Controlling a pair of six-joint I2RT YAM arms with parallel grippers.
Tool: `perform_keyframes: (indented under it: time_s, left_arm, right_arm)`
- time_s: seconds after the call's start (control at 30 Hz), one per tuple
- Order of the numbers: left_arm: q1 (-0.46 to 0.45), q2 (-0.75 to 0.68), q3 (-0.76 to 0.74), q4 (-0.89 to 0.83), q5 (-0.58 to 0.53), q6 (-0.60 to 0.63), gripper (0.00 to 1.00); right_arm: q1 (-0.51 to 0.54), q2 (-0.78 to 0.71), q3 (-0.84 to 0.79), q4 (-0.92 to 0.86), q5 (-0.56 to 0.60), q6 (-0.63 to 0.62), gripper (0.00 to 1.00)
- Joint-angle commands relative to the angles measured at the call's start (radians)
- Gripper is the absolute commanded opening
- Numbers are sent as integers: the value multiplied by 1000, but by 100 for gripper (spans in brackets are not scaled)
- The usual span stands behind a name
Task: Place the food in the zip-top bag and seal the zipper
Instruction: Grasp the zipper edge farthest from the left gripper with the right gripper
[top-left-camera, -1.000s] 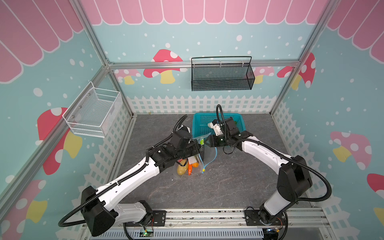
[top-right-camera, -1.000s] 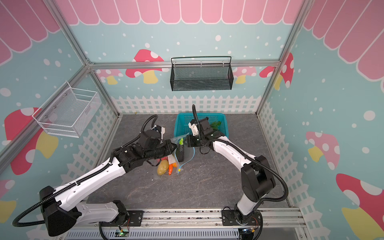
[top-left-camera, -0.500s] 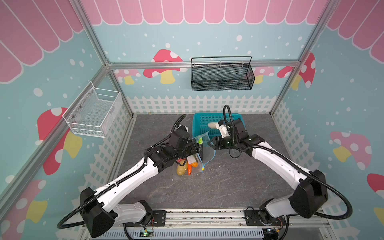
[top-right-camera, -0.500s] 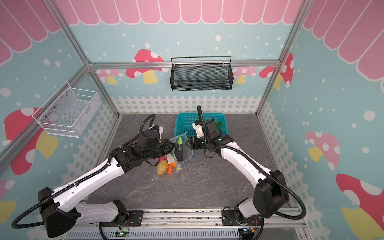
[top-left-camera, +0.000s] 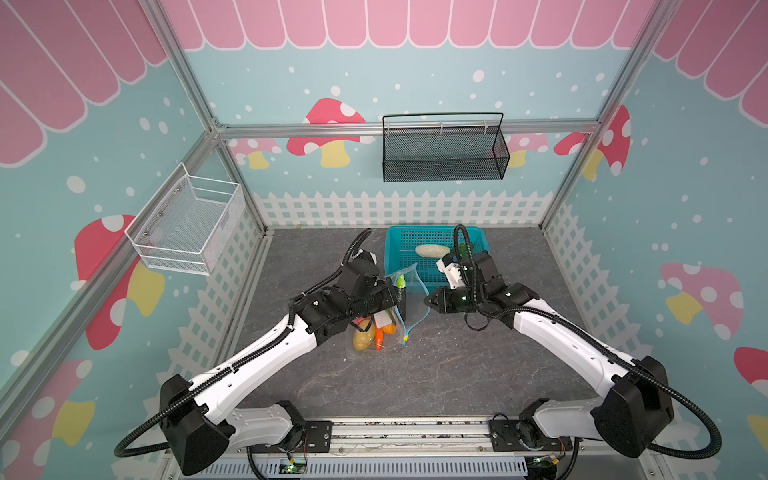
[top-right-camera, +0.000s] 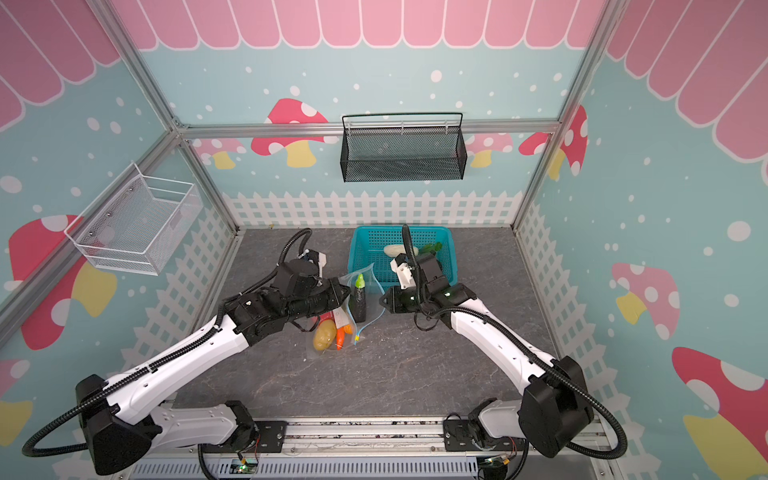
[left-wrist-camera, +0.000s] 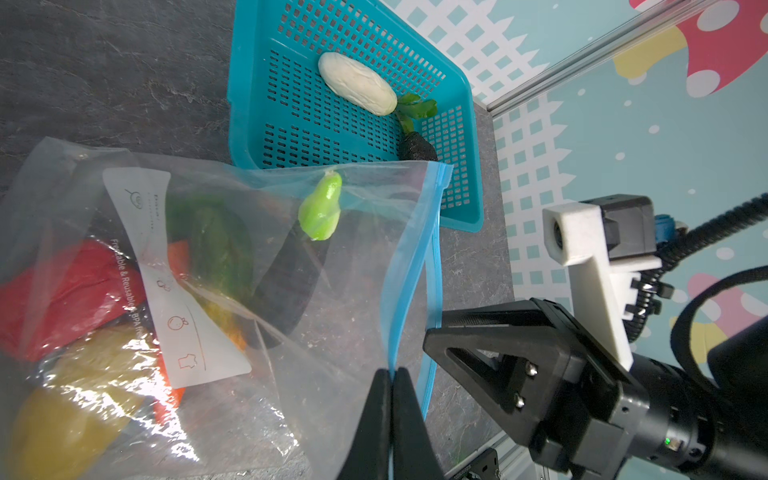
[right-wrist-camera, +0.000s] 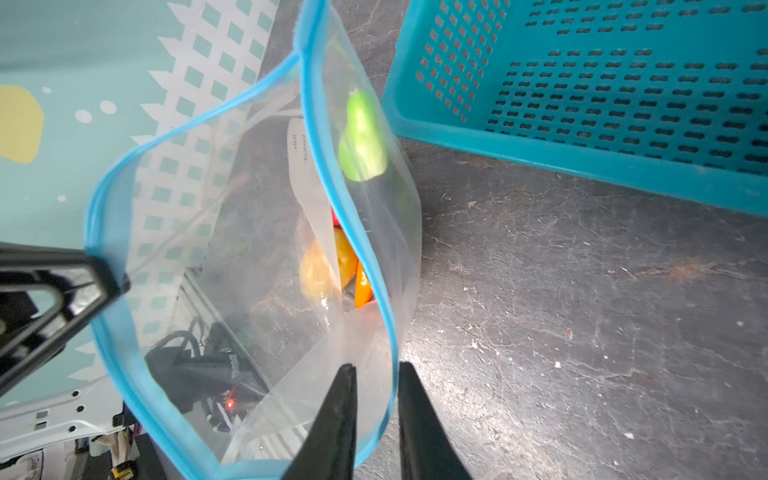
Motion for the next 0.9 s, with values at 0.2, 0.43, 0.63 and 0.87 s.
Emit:
perform_keyframes:
  time_s: [0.2,0.43,0.63,0.87]
  left_arm:
    - [7,-40,37,-45,-29,4,0]
    - [7,-82,59,-88,-74,28,0]
    - [11,-108,68,-110,-95,35,0]
    - [18,-132,88,-147,-135,46,0]
  right_arm:
    - [45,12,69,31,-26,10,9]
    - [81,60,164,4,-1,-10,9]
    - [102,89,225,-20,16,-18,8]
    - [113,126,293,-44,36,-45,9]
